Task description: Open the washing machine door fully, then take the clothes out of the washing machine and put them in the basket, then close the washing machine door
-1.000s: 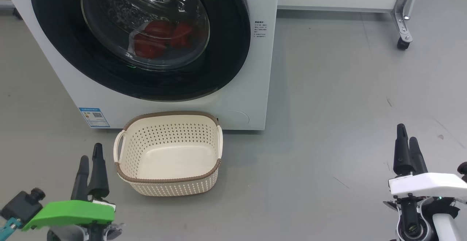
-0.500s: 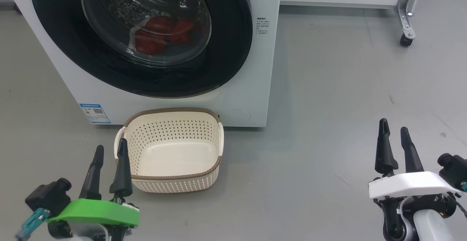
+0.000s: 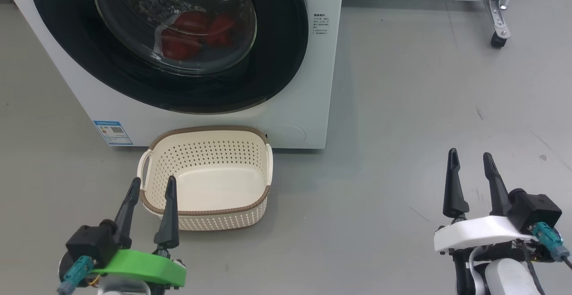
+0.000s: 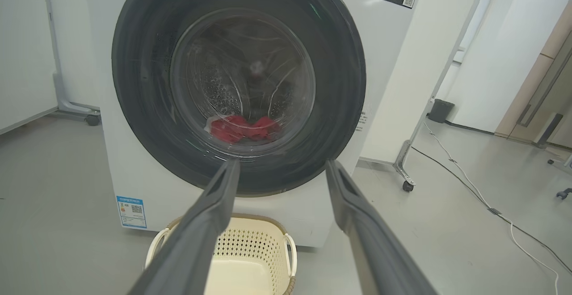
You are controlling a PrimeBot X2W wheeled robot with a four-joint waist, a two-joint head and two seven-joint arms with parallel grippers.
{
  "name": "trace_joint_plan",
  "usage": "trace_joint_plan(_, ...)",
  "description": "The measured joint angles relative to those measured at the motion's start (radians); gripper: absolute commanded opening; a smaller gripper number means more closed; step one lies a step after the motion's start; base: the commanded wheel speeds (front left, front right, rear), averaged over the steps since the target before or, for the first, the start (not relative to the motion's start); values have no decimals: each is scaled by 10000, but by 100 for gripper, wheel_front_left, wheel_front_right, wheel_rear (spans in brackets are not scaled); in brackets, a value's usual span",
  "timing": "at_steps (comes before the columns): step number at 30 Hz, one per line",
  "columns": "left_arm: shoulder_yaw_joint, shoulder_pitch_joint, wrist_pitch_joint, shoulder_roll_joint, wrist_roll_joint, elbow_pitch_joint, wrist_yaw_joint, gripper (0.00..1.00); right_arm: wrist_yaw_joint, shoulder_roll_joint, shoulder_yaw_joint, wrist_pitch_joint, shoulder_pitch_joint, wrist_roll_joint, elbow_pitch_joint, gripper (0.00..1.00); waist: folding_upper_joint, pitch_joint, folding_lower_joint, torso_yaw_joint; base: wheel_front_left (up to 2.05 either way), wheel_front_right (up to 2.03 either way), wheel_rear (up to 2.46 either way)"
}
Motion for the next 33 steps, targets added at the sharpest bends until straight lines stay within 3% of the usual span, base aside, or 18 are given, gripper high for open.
trace_joint_plan(6, -238, 7, -215, 13, 941, 554, 217, 100, -353, -29, 201, -176, 25, -784, 514, 100, 0, 53, 0, -21, 0, 0, 0)
trace_joint_plan(13, -351, 7, -420, 21, 1979, 918, 449, 100, -525, -42, 529, -270, 58, -1593, 993, 100, 0, 72, 0, -83, 0, 0, 0)
trace_joint_plan(23, -330, 0, -422, 21, 1839, 1494, 694, 100, -700, -44, 493, -276, 26, -721, 1325, 100, 0, 91, 0, -179, 0, 0, 0)
trace_joint_plan(33, -382, -43, -420, 19, 1678, 1770, 706, 100, -790, -44, 587, -349, -12, -709, 1684, 100, 0, 65, 0, -210, 0, 0, 0)
